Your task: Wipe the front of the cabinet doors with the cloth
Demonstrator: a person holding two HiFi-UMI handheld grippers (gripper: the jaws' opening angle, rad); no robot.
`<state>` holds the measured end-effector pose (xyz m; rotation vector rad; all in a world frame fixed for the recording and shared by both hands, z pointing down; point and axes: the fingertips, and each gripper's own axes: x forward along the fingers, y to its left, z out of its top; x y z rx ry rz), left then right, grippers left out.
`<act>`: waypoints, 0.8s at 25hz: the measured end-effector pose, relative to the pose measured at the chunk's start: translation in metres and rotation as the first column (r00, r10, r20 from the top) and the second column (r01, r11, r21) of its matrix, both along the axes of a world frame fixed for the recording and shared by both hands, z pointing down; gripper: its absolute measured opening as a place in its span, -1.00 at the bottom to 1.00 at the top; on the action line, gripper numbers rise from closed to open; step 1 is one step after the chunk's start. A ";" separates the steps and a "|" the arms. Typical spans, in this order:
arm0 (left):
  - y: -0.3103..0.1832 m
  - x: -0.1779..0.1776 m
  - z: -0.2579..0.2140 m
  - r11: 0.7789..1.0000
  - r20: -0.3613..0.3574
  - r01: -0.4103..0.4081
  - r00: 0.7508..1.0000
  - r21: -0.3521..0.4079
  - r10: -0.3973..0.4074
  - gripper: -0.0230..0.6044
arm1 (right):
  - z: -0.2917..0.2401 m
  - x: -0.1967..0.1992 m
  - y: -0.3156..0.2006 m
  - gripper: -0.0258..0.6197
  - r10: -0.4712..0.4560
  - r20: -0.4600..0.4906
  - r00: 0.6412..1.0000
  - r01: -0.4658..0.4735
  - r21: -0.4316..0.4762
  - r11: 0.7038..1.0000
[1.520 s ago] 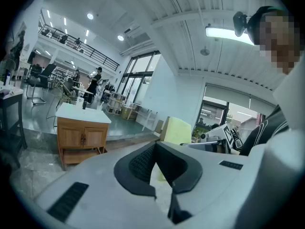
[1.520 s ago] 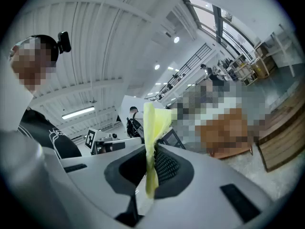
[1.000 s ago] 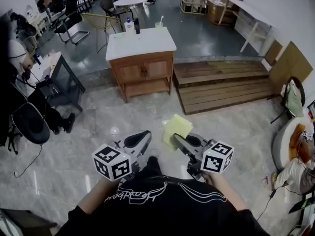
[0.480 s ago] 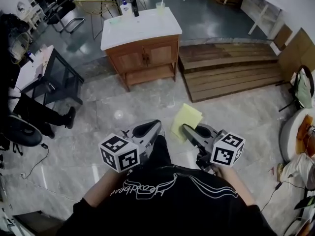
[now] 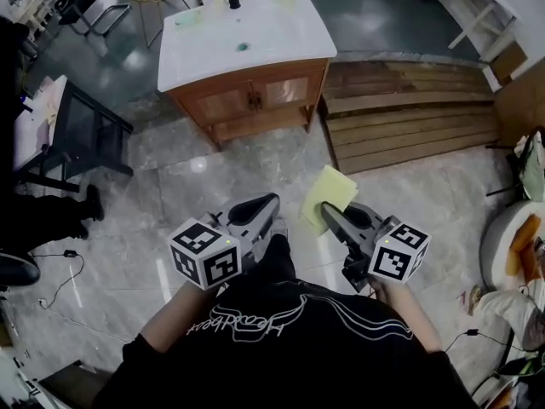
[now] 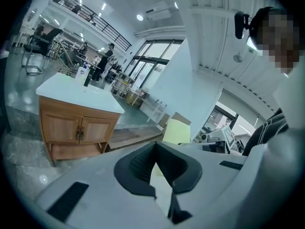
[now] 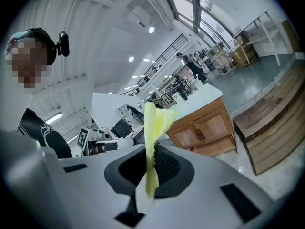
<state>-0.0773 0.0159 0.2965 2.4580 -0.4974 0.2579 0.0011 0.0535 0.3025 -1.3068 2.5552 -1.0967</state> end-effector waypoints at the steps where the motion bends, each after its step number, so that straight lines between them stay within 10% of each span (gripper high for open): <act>1: -0.020 -0.001 0.004 1.000 0.000 0.006 1.000 -0.006 -0.006 -0.91 | 0.003 0.001 -0.020 -0.79 -0.002 -0.006 1.000 0.002 -0.009 1.000; 10: -0.164 0.009 0.083 0.991 -0.006 0.043 0.999 -0.124 -0.044 -0.91 | 0.059 0.007 -0.165 -0.79 -0.040 -0.033 0.999 0.035 -0.125 0.992; 20: -0.243 0.018 0.165 0.991 0.013 0.109 0.994 -0.080 -0.108 -0.91 | 0.144 0.007 -0.248 -0.79 -0.126 -0.169 0.978 0.115 -0.072 0.991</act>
